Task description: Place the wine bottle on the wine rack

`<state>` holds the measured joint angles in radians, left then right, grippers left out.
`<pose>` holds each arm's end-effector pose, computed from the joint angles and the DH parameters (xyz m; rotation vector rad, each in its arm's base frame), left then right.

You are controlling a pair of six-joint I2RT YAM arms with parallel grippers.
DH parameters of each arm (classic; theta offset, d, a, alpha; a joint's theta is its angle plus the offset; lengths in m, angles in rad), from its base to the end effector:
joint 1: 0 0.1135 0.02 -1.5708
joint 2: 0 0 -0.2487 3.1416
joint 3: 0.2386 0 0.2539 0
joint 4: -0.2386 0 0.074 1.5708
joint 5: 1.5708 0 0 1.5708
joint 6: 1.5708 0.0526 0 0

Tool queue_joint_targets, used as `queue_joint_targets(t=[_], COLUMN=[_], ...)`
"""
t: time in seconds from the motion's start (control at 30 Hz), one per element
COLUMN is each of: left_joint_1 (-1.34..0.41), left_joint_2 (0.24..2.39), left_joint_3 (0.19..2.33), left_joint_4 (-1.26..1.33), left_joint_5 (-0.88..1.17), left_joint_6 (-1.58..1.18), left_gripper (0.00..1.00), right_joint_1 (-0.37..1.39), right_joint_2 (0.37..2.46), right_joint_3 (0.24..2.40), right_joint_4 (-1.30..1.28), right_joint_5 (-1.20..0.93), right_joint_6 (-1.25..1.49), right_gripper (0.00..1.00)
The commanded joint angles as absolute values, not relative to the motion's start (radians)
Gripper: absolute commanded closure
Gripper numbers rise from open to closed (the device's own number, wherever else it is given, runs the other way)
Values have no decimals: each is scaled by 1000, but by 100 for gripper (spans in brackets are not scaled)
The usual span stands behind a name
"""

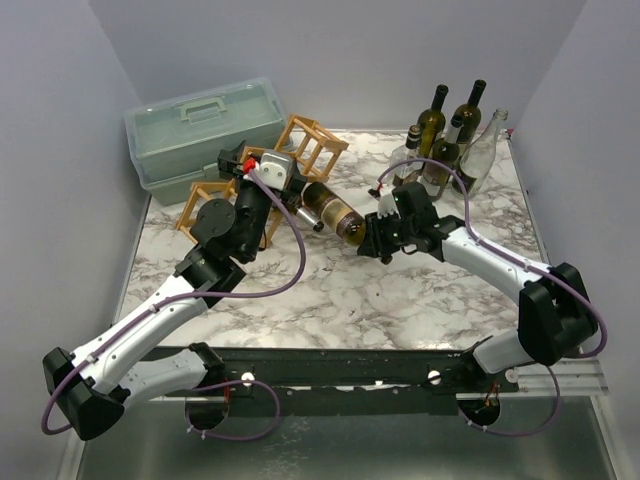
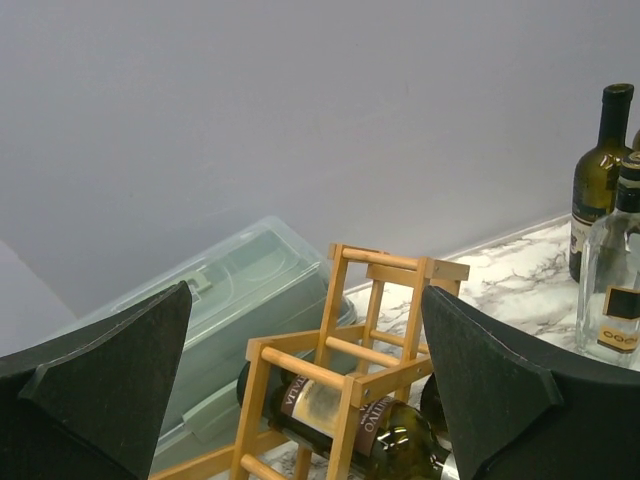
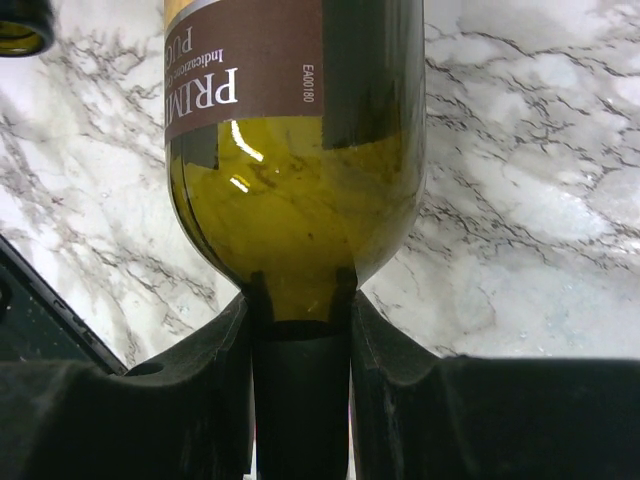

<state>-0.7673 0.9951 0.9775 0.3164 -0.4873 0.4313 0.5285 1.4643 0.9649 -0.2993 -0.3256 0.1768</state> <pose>0.1952 -0.1541 0.4132 0.3545 1.2587 0.0231 0.2724 0.1785 0.2066 -0.5849 2.3646 0.7158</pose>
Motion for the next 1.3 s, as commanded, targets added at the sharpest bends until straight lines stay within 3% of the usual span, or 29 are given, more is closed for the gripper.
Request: queue_joint_targets(t=[0.0,0.83,1.27], left_joint_1=[-765,-766,-766], left_joint_2=[969,998,981], left_joint_3=[964,919,907], left_joint_4=[364,421,439], left_joint_5=[-501,-493,-499], left_joint_6=[442,454,451], left_gripper=[2,2,2], right_joint_1=[529,534,535], right_joint_2=[1468,1615,1812], right_joint_3=[981,999,1225], right_joint_4=[-106,143,101], right_joint_5=[-433,-537,-582], right_joint_6=[187,209,117], right_gripper=[99,99,100])
